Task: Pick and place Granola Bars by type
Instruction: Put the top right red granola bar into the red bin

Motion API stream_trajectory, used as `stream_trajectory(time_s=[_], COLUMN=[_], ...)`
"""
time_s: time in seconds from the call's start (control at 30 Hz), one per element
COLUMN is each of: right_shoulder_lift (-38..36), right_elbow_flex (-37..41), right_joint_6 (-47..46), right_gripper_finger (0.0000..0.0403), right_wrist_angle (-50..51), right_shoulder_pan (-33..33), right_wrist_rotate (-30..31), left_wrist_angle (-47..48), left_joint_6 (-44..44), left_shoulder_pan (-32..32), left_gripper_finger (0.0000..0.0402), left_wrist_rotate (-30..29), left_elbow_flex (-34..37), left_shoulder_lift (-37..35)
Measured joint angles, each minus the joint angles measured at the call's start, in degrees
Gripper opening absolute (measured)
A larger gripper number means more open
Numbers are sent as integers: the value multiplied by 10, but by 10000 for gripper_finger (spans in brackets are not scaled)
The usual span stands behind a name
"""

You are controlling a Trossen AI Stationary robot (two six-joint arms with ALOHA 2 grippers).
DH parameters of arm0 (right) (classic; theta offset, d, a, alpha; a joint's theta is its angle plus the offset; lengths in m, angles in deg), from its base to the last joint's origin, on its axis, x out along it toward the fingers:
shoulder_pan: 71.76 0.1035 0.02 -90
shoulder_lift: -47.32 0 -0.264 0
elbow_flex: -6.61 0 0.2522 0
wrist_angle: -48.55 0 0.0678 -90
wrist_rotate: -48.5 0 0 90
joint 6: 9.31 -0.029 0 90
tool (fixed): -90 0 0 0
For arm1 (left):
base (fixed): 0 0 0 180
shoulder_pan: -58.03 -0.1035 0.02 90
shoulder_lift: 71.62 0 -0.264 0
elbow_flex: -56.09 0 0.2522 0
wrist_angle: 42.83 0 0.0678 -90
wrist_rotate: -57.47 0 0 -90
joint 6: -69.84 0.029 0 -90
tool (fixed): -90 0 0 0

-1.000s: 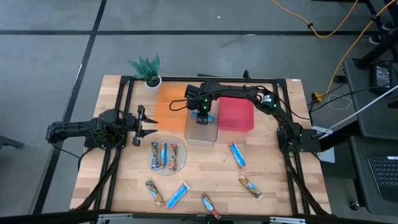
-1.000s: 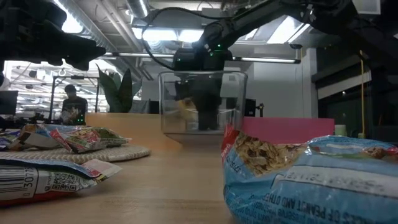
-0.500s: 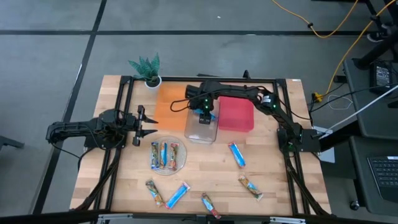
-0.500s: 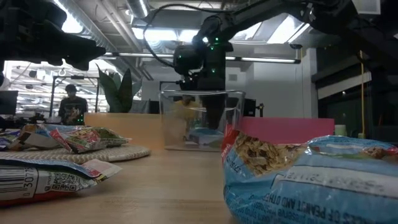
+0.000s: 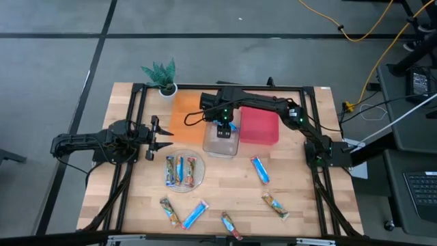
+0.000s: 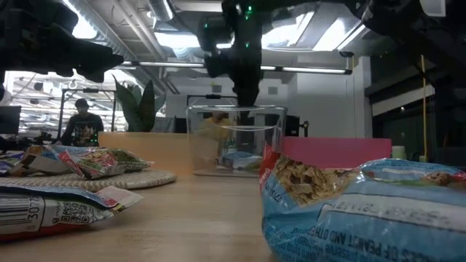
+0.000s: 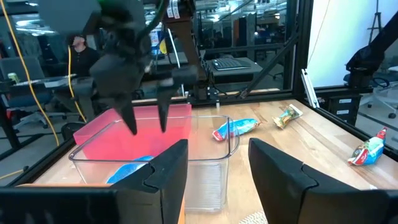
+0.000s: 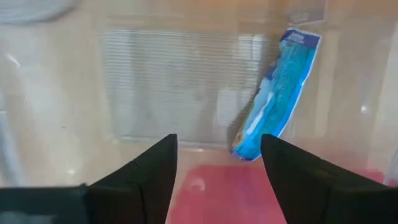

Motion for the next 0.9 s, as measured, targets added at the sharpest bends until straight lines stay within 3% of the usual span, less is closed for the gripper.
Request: stream_trajectory(time_s=[0.47, 0.7, 0.9], right_shoulder_lift=[-103, -188, -270], right_elbow_flex=[-11, -9, 73], right_joint_6=[-86, -149, -215], right_gripper_finger=[213, 212, 212], right_wrist_angle=[58, 58, 57], right_shoulder_pan=[54, 97, 152], right_wrist_rotate=[42, 106, 151], left_wrist_angle=[0, 0, 0], left_joint_6=[0, 0, 0], left_shoulder_pan=[0, 0, 0], left_gripper_finger=[163, 164, 166], left_wrist_rotate=[0, 0, 0], left_elbow_flex=[0, 0, 0], left_shoulder_lift=[0, 0, 0])
